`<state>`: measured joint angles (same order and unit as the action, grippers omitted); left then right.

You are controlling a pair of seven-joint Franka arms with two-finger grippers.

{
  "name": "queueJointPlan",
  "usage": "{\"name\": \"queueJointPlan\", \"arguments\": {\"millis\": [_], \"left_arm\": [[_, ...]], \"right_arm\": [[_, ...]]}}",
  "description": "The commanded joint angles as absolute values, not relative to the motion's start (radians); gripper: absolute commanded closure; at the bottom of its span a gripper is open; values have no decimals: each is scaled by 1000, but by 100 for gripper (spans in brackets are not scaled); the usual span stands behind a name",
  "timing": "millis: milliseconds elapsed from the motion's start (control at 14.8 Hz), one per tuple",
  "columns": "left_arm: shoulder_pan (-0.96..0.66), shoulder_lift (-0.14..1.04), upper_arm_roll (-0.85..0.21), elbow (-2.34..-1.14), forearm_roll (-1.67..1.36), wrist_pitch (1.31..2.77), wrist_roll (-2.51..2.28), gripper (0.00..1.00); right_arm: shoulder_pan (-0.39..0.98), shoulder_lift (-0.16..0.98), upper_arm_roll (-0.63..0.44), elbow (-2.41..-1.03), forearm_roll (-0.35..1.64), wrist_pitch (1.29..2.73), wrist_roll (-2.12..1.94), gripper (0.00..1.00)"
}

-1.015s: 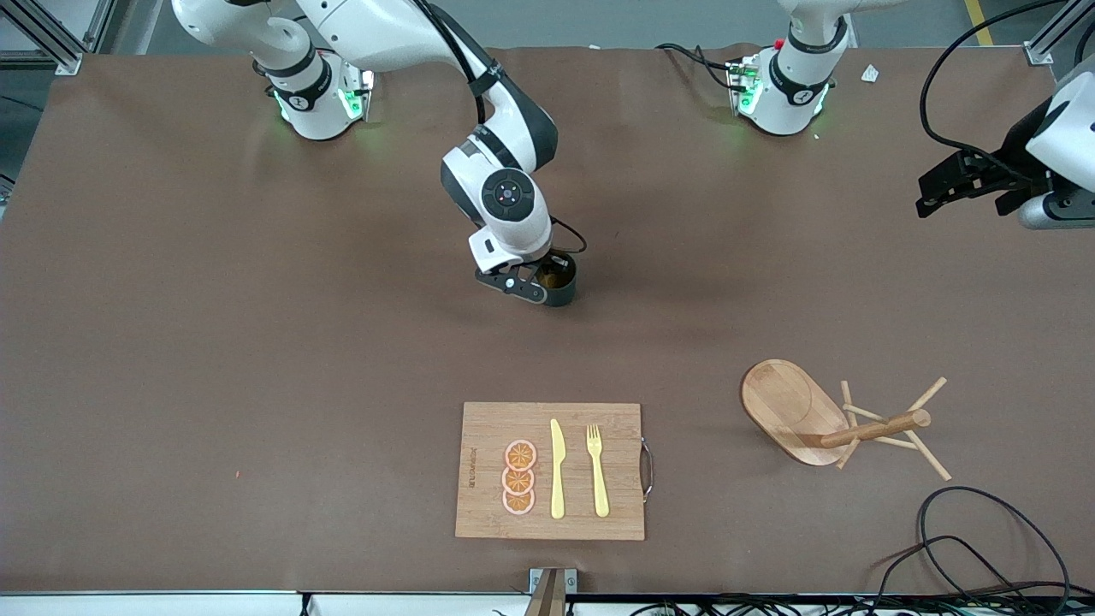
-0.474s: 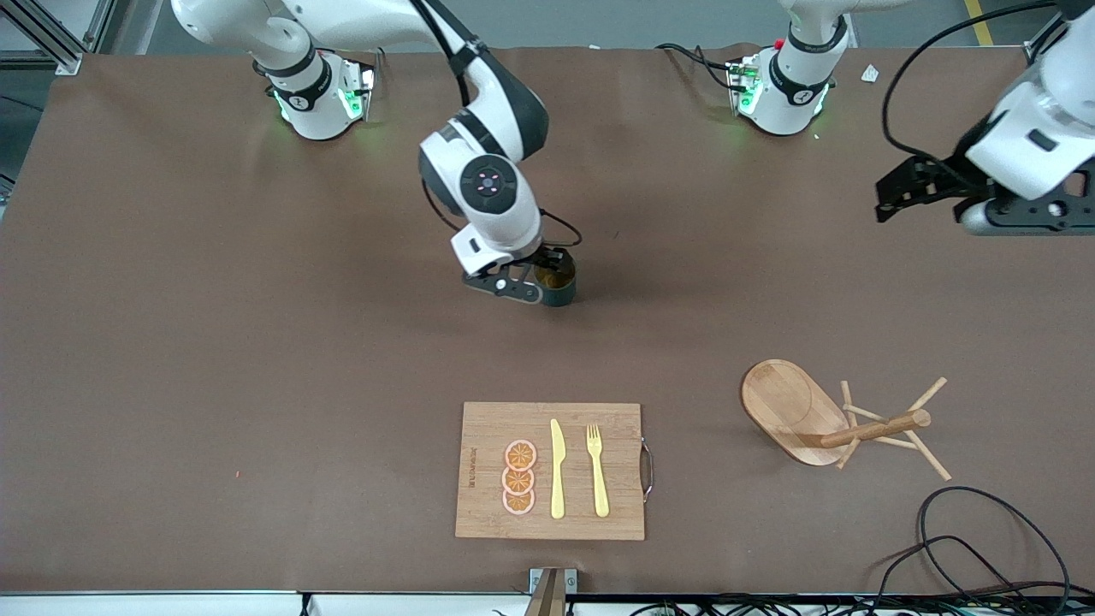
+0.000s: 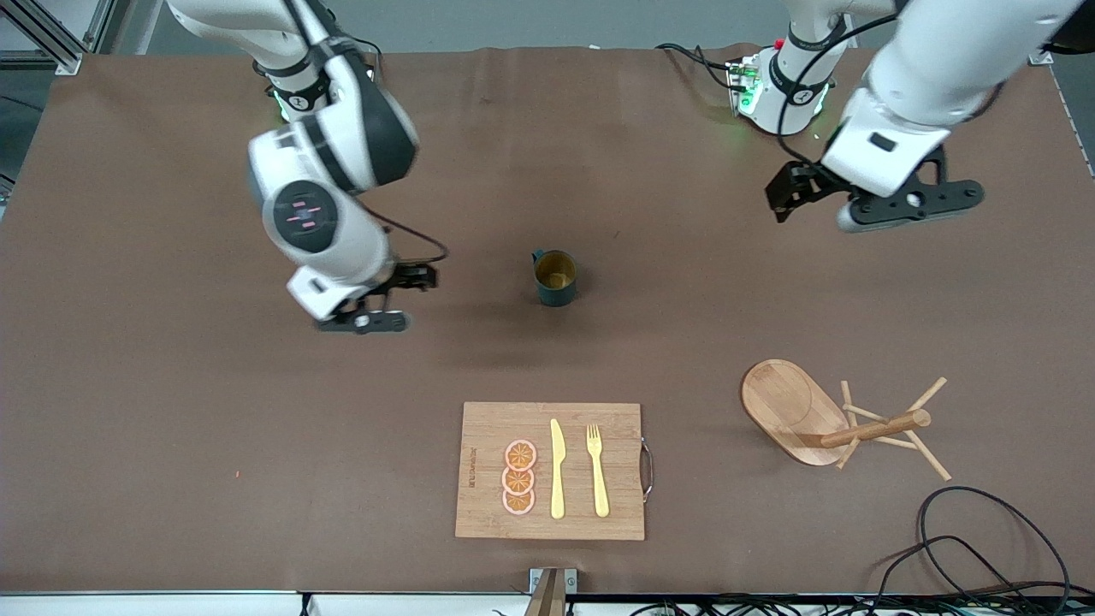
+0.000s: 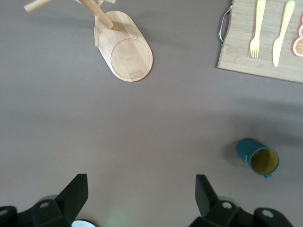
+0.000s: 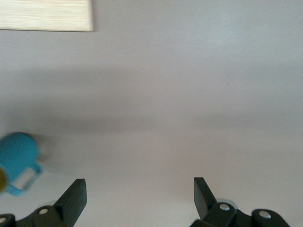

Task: Pass cup and hang on rack
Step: 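Release the mug with the right gripper while the left gripper approaches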

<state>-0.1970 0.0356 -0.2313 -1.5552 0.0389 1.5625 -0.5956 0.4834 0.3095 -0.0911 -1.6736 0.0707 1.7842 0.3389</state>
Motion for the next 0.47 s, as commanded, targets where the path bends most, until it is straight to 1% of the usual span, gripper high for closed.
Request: {"name": "queueJointPlan", "arguments": {"millis": [0,203,406], "left_arm": [[-251,99,-245,-1546,80,1603,-707,0],[-359,190,-245,-1540,164,1626,-808,0],[-516,294,-247,-1513,309,1631,-1009,0]], "right_arm": [[338,238,-71,-1718,14,1755,163,0],[200,245,-71,-1649,8,1718,-48,0],[97,249,-71,-1576,6,1712,-86,0]]}}
